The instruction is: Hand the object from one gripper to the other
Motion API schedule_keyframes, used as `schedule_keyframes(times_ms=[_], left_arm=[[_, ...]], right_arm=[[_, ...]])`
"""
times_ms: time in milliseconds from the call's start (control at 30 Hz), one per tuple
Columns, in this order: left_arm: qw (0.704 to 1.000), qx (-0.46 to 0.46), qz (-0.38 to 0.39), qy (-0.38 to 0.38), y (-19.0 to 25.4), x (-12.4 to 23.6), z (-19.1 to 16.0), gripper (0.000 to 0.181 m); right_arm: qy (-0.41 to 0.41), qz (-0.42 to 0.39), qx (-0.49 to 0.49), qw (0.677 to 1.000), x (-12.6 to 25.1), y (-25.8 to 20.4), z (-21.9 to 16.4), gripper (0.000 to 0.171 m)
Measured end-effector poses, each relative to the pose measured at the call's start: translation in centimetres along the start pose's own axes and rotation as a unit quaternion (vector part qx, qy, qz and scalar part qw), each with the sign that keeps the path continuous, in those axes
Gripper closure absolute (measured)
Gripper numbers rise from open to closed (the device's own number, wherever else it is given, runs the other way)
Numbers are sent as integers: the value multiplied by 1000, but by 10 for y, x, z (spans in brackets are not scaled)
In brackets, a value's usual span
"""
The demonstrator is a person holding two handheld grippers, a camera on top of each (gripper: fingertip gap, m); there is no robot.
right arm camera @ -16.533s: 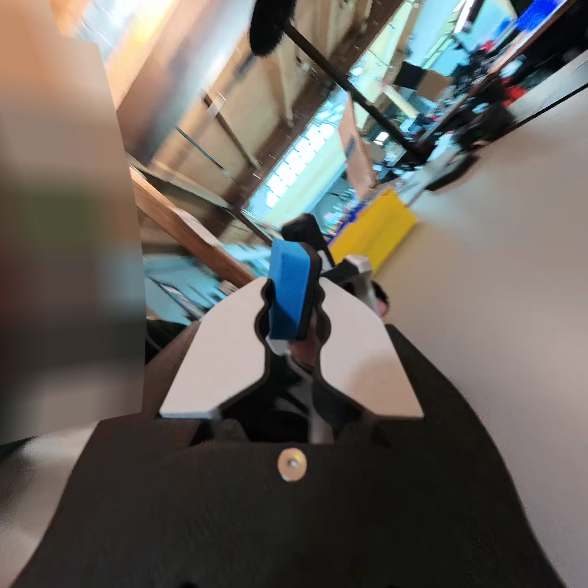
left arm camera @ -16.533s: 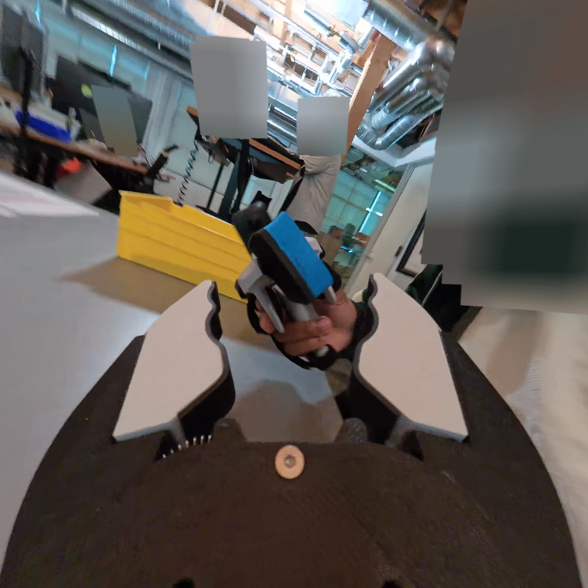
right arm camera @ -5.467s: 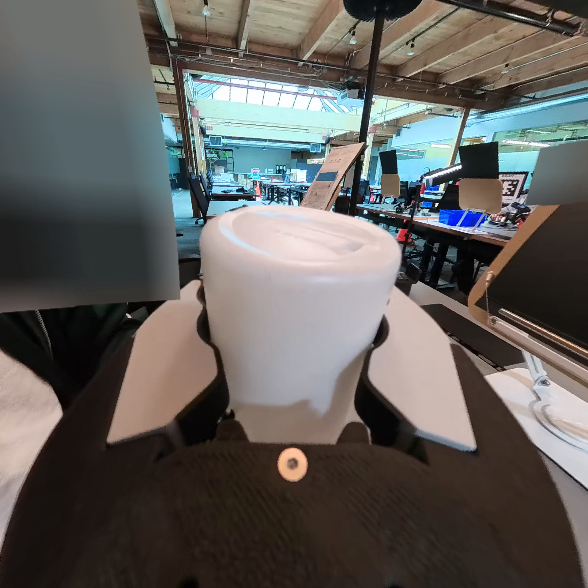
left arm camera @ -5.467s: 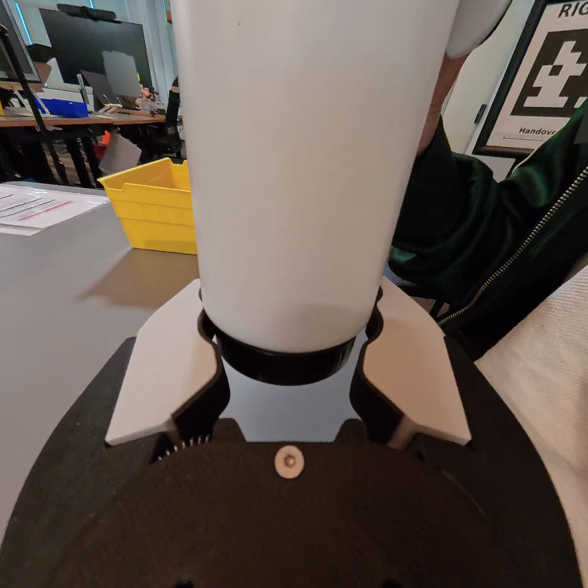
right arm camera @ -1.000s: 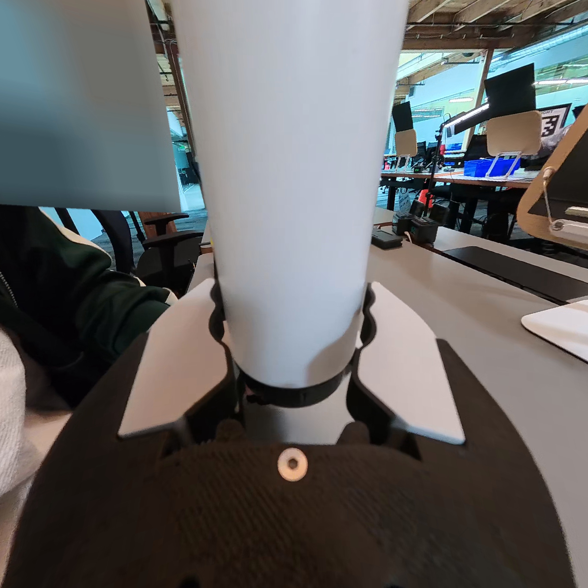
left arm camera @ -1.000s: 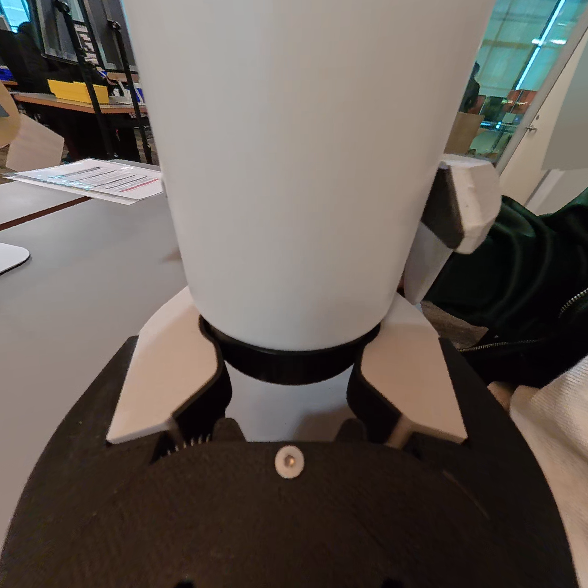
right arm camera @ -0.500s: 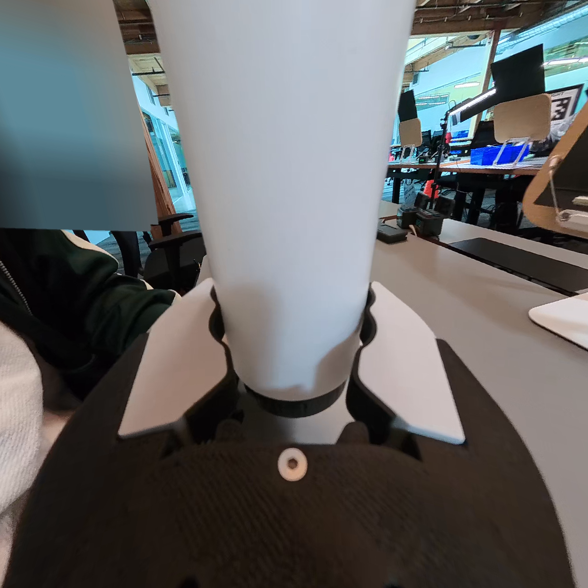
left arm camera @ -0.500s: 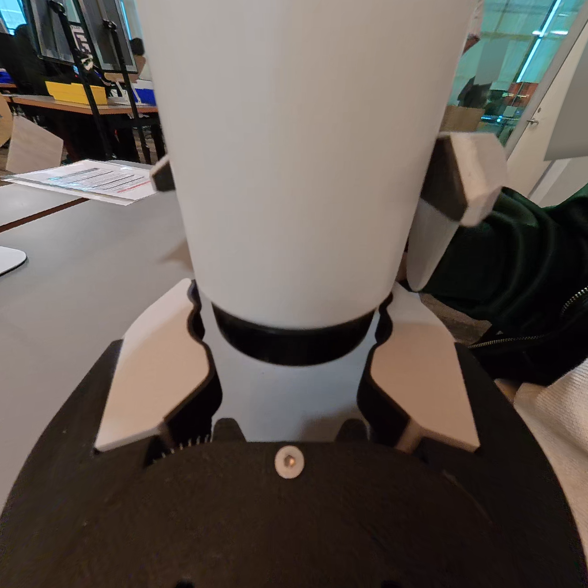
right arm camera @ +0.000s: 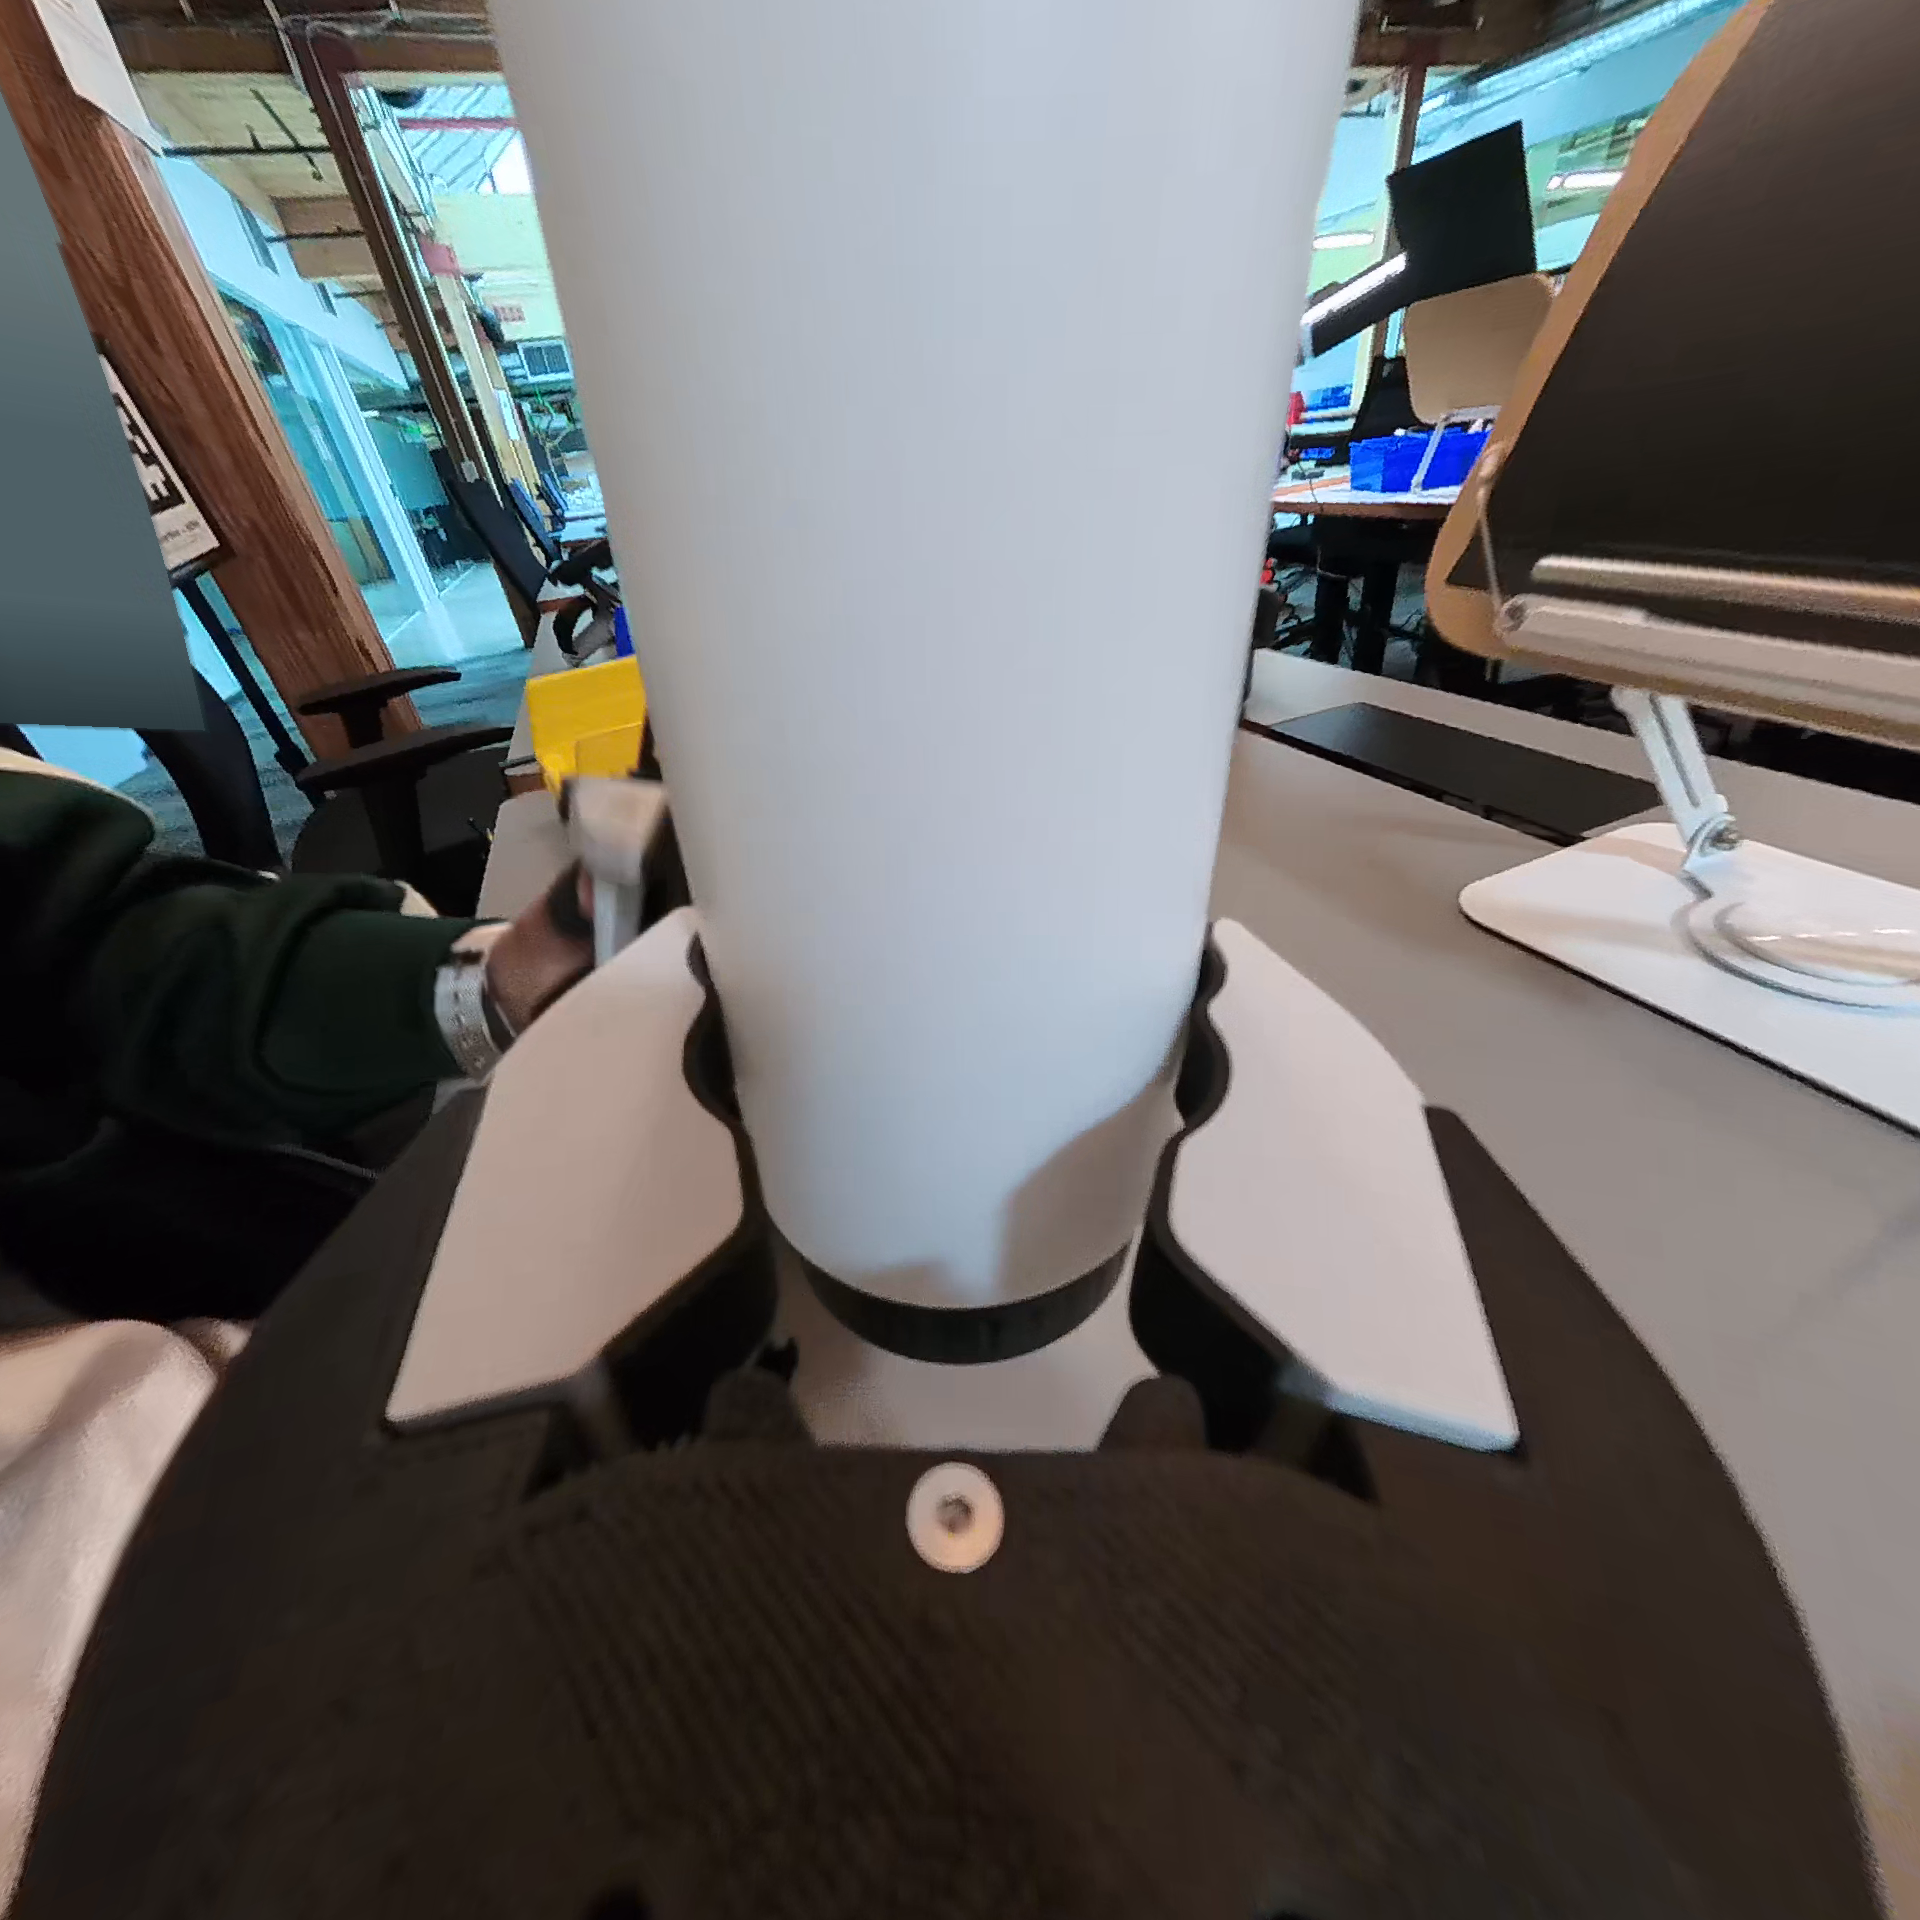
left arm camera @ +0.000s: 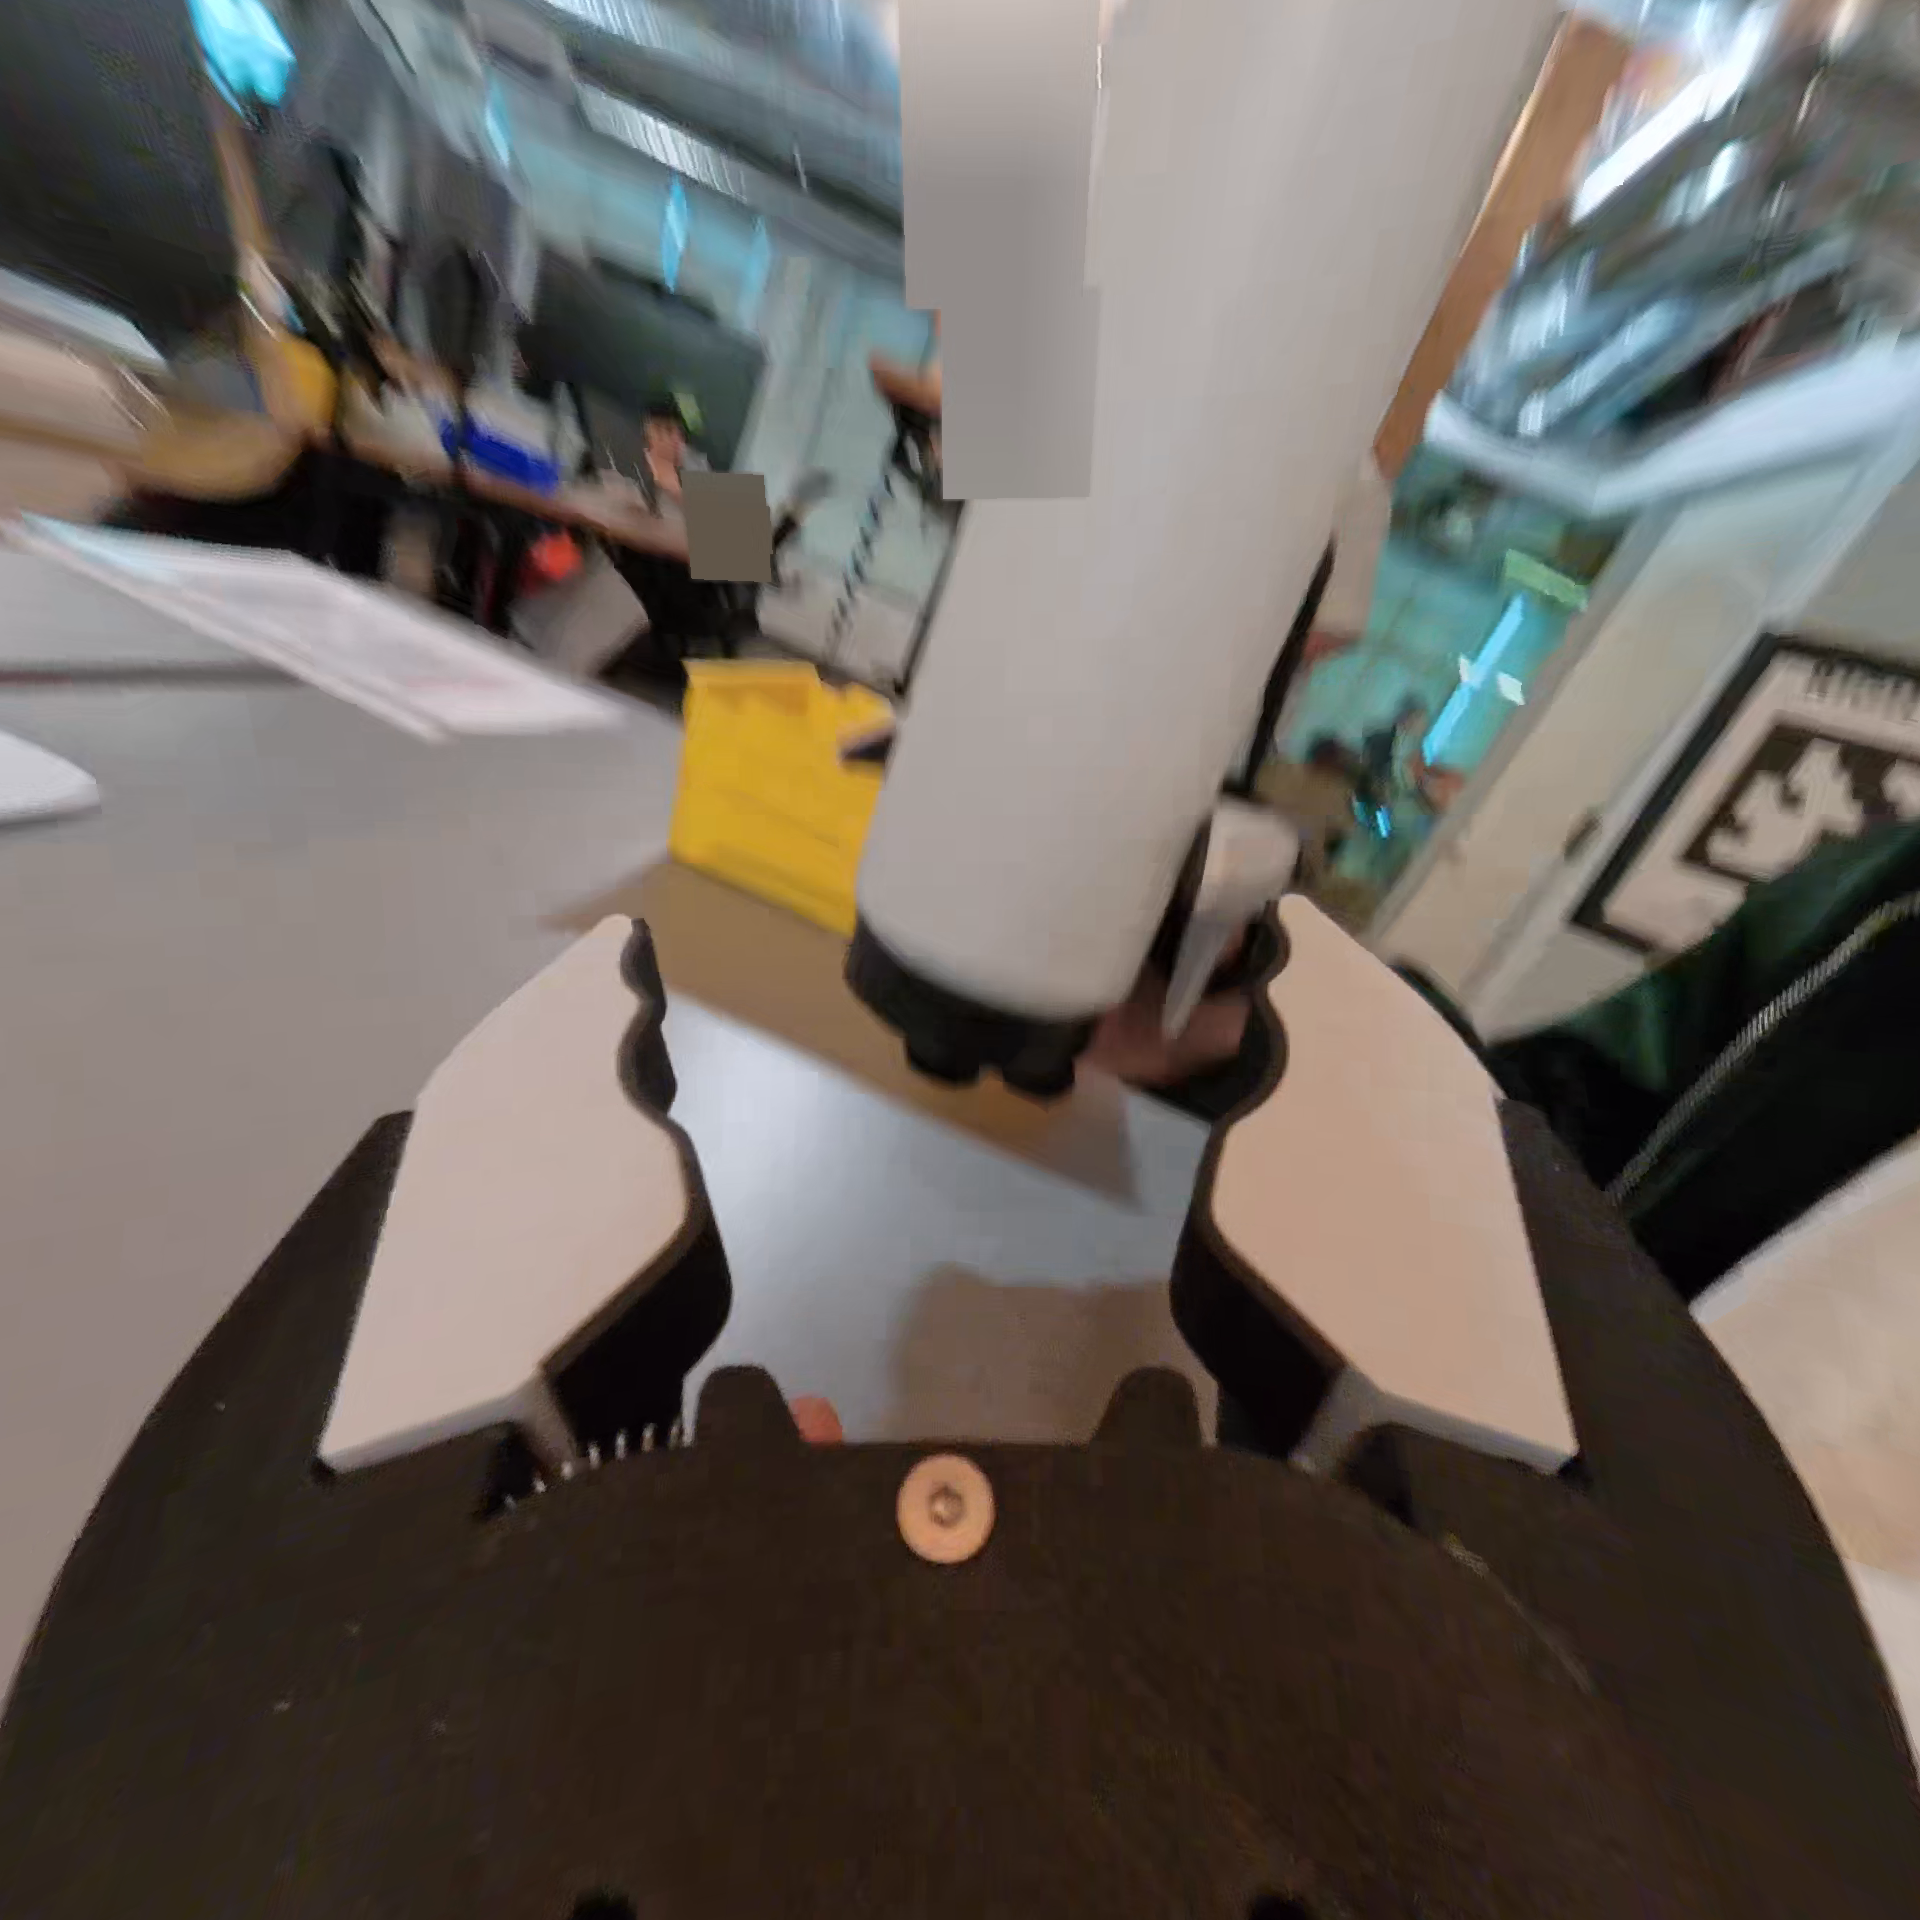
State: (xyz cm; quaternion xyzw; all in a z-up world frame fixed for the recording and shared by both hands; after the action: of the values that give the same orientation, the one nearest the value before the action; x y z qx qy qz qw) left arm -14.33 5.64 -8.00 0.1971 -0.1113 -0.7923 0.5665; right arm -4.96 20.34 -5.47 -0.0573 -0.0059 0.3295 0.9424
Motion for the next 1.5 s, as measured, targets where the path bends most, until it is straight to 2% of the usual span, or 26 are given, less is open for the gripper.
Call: schedule_keyframes(times_ms=[67, 100, 233, 300, 367, 533, 867, 1133, 1300, 1500], left_arm=[[997, -13, 28, 64, 4, 10, 19, 67], [997, -26, 23, 64, 10, 11, 28, 67], [993, -118, 30, -14, 40, 4, 52, 40], [988, -148, 30, -35, 55, 1, 64, 37], [985, -167, 33, -25, 68, 1, 76, 37], [984, -158, 52, -56, 76, 4, 88, 40], [984, -156, 22, -78, 83, 6, 88, 82], [983, -170, 32, -56, 83, 9, 90, 83], [970, -222, 92, -50, 73, 21, 97, 83], [967, -212, 139, 19, 56, 50, 115, 84]], right_arm=[[-9, 8, -3, 1000, -6, -4, -6, 84], [-10, 16, -7, 1000, -11, -7, -8, 84], [-13, 53, -21, 998, -30, -25, -15, 84], [-18, 69, -23, 997, -39, -34, -19, 84], [-30, 81, -19, 996, -47, -42, -24, 84], [-60, 98, 6, 993, -59, -59, -34, 84], [-67, 108, 13, 992, -64, -69, -37, 84], [-39, 100, -3, 994, -64, -68, -35, 82], [-11, 66, -28, 997, -58, -51, -34, 61], [20, 11, -63, 998, -42, -26, -31, 63]])
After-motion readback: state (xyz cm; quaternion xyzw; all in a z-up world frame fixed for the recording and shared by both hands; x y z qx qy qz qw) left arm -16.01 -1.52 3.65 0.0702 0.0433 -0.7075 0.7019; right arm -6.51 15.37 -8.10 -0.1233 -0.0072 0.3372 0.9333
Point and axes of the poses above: each gripper's, where its closed fingertips meet, x back along the fingers, z out of its top, y = z × x across the jaws, the point moved 8 cm from there along x, back along the fingers, and after that the axes turned 1 degree about y, right-handed, at the moved point
